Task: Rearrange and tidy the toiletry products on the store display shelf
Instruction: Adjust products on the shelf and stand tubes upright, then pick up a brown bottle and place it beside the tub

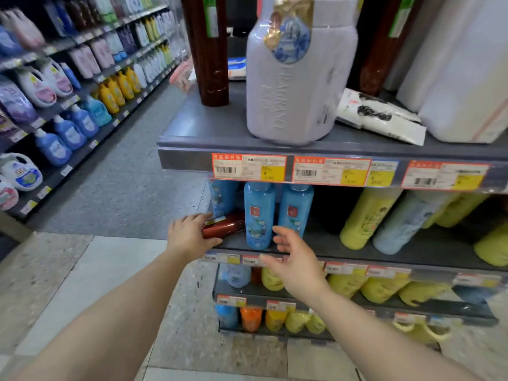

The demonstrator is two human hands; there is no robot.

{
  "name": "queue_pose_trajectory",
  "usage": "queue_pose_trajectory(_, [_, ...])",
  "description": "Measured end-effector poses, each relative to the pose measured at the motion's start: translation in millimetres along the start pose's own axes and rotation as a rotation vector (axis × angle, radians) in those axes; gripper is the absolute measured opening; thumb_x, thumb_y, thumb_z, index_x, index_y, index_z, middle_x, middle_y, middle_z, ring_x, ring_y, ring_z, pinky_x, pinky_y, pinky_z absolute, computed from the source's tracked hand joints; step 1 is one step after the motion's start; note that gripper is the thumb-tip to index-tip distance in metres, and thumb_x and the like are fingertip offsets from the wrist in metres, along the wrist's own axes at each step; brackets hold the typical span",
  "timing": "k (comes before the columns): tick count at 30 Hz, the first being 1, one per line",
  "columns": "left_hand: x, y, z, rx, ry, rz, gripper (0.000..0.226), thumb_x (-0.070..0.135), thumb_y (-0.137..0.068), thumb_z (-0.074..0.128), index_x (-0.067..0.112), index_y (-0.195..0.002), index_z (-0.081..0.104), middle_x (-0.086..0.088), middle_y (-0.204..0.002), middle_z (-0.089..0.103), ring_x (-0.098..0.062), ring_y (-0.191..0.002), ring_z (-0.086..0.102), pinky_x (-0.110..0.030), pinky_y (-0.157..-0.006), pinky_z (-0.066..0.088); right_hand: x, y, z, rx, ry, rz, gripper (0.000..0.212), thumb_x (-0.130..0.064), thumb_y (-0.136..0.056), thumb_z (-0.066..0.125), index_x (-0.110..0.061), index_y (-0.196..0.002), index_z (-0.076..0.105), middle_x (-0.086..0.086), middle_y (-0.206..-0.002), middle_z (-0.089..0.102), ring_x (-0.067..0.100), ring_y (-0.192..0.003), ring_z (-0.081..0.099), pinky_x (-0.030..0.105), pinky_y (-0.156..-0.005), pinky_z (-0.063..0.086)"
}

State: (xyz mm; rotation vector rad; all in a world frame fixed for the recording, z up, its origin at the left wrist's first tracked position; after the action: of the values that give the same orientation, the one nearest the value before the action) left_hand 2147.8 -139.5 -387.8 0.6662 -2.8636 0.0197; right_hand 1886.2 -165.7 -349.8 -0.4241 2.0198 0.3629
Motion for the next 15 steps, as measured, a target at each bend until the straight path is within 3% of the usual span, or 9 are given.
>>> queue_pose_trajectory(3, [-3,-4,6,-0.036,-0.005,0.018,0.076,0.06,-0.075,0.066,0.034,-0.141,0.038,-0.001,-0.129,0.058,-0.023,-0.115,0.052,-0.038,-0.093,0.038,3,0,2,0.01,0.044,0.0,0.064,-0.033,-0.079,0.076,-0.033,-0.134,0.043,-0.016,-0.116,0.052,0.002,-0.107,0.051,0.024,-0.093,0.046])
queue_pose_trajectory(8, [-2,-3,-10,0.01,-0.001,0.075,0.075,0.052,-0.076,0.07,0.028,-0.141,0.041,-0.004,-0.127,0.057,-0.026,-0.111,0.048,-0.036,-0.092,0.039,-7,-4,6,-0.017,0.02,0.026,0.063,-0.029,-0.079,0.077,-0.03,-0.134,0.045,-0.012,-0.115,0.051,0.007,-0.106,0.052,0.031,-0.094,0.05])
queue_pose_trajectory(12, [-21,18,-36,0.03,-0.064,0.106,0.072,0.05,-0.077,0.071,0.024,-0.139,0.045,-0.006,-0.124,0.057,-0.029,-0.11,0.047,-0.037,-0.095,0.037,-27,-3,22,-0.113,0.073,0.012,0.054,-0.032,-0.082,0.073,-0.03,-0.13,0.049,-0.013,-0.115,0.052,0.005,-0.098,0.054,0.019,-0.083,0.046])
queue_pose_trajectory(15, [-47,49,-57,0.025,-0.031,0.049,0.073,0.046,-0.074,0.075,0.02,-0.137,0.049,-0.009,-0.123,0.059,-0.032,-0.109,0.049,-0.038,-0.095,0.037,-46,2,42,-0.245,0.104,0.005,0.05,-0.033,-0.084,0.071,-0.03,-0.129,0.051,-0.009,-0.118,0.056,0.009,-0.096,0.057,0.025,-0.086,0.048])
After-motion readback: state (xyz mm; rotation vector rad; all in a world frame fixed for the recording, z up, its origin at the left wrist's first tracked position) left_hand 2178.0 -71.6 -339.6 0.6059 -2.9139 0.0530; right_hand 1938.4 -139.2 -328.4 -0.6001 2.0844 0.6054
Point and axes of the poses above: each hand's wrist, its own y-axis away from the middle knuckle, its own z-axis out of the palm, x = y × z, the point moved 4 cm from there along -y, towards the middle knuckle
